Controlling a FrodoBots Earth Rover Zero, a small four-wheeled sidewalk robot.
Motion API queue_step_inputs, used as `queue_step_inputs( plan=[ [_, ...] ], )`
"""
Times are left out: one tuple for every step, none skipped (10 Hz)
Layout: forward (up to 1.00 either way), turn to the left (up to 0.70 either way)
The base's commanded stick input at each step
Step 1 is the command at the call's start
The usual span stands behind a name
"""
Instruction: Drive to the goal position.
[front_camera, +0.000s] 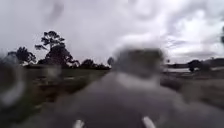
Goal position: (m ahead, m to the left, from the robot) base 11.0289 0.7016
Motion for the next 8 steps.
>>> queue_step_inputs(
  plan=[
    [0.85, -0.3],
    [0.85, -0.23],
    [0.85, 0.0],
    [0.85, 0.0],
    [0.85, 0.0],
    [0.85, 0.0],
    [0.85, 0.0],
    [0.85, 0.0]
  ],
)
